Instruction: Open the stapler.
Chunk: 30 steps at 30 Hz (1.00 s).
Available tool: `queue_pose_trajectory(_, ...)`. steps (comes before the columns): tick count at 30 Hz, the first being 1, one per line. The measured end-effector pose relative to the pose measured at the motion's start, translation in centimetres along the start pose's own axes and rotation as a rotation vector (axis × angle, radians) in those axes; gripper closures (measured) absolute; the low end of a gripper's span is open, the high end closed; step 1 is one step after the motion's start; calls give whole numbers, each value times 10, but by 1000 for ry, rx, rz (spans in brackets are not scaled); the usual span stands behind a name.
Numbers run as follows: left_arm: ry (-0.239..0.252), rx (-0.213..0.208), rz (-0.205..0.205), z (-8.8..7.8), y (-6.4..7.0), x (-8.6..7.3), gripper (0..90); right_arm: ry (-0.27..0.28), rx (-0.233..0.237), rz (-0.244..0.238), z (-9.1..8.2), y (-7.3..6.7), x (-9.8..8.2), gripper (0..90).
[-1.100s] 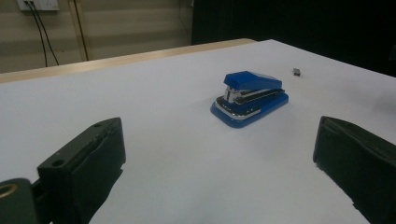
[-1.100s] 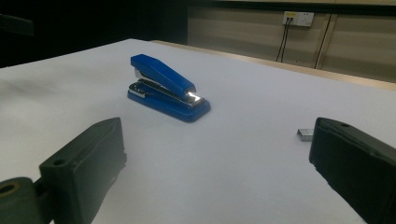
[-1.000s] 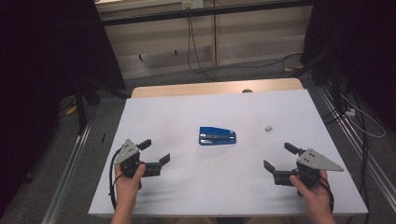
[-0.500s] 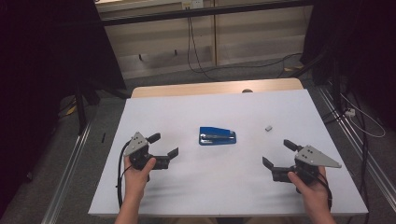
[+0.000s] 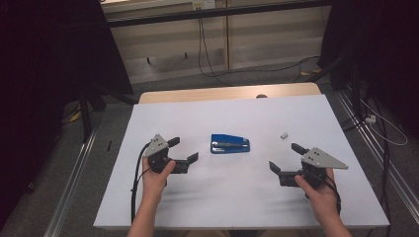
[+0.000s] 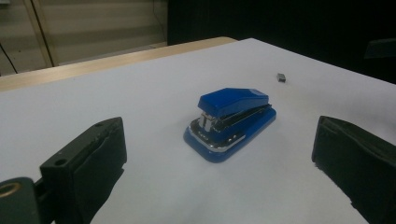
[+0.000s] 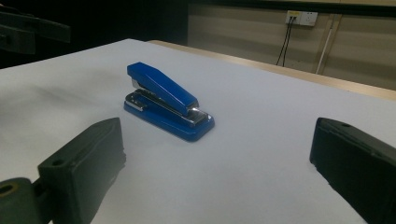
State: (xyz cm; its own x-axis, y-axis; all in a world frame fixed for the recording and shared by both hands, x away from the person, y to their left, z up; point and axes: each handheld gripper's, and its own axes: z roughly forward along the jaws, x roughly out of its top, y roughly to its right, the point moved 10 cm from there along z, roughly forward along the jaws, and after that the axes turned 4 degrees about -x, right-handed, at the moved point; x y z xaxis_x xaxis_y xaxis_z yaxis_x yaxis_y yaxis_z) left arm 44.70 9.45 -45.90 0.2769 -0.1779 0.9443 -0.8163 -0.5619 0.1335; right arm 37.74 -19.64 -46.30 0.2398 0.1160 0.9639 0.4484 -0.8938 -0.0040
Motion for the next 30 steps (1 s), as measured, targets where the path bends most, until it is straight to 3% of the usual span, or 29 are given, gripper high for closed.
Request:
queue_pose_trajectory(9, -7, -13, -3, 10, 0, 0, 34, -17, 21, -7, 15, -7, 3, 24)
queue_pose_trajectory(18, -30, 0, -41, 20, -10, -7, 43, -36, 52, -16, 33, -16, 7, 25)
queue_pose_trajectory(24, -65, -10, -29, 27, -11, -8, 44, -45, 68, -18, 44, -21, 9, 26)
queue_pose_trajectory(30, -63, -25, -33, 36, -9, -6, 50, -51, 79, -25, 52, -26, 12, 26)
